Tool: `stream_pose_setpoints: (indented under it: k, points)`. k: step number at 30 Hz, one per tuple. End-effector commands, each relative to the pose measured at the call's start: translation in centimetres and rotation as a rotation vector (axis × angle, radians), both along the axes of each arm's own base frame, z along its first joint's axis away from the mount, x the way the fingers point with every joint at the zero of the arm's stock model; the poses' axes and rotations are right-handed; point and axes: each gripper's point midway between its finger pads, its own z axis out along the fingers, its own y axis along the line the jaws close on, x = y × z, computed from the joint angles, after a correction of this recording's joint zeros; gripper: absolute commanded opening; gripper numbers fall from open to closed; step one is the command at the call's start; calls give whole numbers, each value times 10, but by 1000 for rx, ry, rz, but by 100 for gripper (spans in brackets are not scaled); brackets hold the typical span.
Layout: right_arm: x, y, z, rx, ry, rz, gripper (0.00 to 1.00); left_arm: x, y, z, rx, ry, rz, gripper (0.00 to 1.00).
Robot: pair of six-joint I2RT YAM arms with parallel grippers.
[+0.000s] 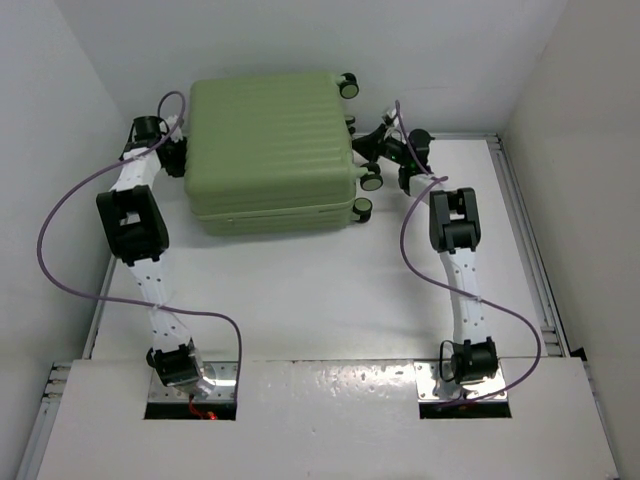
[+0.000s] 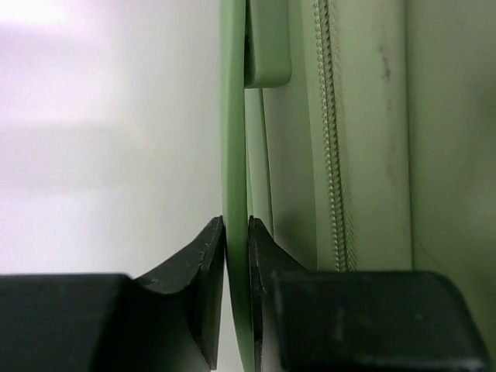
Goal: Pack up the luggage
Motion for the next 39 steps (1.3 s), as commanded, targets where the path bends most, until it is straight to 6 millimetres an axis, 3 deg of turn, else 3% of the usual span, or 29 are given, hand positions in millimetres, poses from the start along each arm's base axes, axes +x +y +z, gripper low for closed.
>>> stream_pose_setpoints:
  k: [1, 5, 8, 9, 10, 11, 12, 13, 14, 15, 16, 17, 18, 20, 21, 22, 24, 26, 27, 30, 32, 33, 34, 35, 36, 39]
  points:
    - [76, -139, 16, 18, -107, -577, 0, 29, 70, -19, 262, -92, 113, 21]
    - [84, -142, 19, 23, -145, -655, 0, 34, 64, -3, 256, -123, 120, 28]
    - [79, -143, 30, 39, -170, -672, 2, 34, 73, 23, 291, -163, 173, 53]
    - [75, -142, 44, 54, -184, -662, 6, 34, 75, 29, 295, -184, 195, 69]
    - [67, -141, 36, 42, -158, -660, 19, 34, 80, 39, 309, -210, 230, 75]
    - [64, -141, 53, 57, -185, -658, 26, 39, 82, 77, 329, -316, 244, 83]
    - [60, -141, 57, 60, -185, -653, 33, 34, 81, 78, 323, -324, 262, 99]
    - [52, -142, 55, 67, -162, -648, 45, 34, 80, 93, 315, -360, 277, 99]
    - [47, -140, 59, 68, -164, -632, 50, 35, 80, 109, 313, -397, 286, 99]
    - [42, -141, 79, 75, -191, -627, 55, 33, 79, 120, 308, -414, 293, 99]
    - [29, -141, 70, 62, -165, -617, 61, 34, 76, 145, 293, -462, 296, 99]
    - [23, -142, 88, 74, -179, -615, 63, 33, 74, 158, 282, -489, 297, 99]
    - [11, -146, 65, 58, -117, -621, 65, 34, 74, 175, 280, -527, 304, 99]
    - [-3, -150, 92, 63, -130, -598, 62, 27, 69, 206, 282, -581, 299, 99]
    - [-13, -154, 70, 54, -54, -594, 59, 25, 68, 219, 290, -609, 288, 99]
    - [-25, -146, 87, 47, -73, -516, 52, 19, 66, 238, 303, -640, 286, 99]
    - [-43, -136, 69, 37, 14, -440, 43, 13, 60, 247, 326, -645, 264, 99]
    - [-61, -119, 61, 34, 119, -323, 34, 4, 51, 243, 337, -629, 233, 99]
    - [-65, -112, 54, 43, 186, -294, 30, -5, 46, 258, 336, -655, 224, 99]
    - [-77, -86, 30, 39, 346, -204, 13, -21, 35, 255, 350, -638, 188, 99]
    - [-77, -78, 9, 23, 431, -209, 10, -33, 37, 260, 375, -638, 209, 99]
    - [-79, -66, -2, 6, 469, -185, 10, -37, 39, 261, 381, -636, 220, 99]
    - [-74, -67, -3, 10, 483, -194, 10, -42, 38, 258, 368, -628, 236, 99]
    - [-80, -48, -17, -3, 540, -173, 10, -44, 51, 257, 367, -626, 281, 99]
    - [-81, -45, -24, -12, 571, -167, 10, -49, 57, 267, 355, -649, 308, 99]
    - [-82, -34, -39, -39, 594, -157, 10, -56, 70, 273, 253, -673, 324, 99]
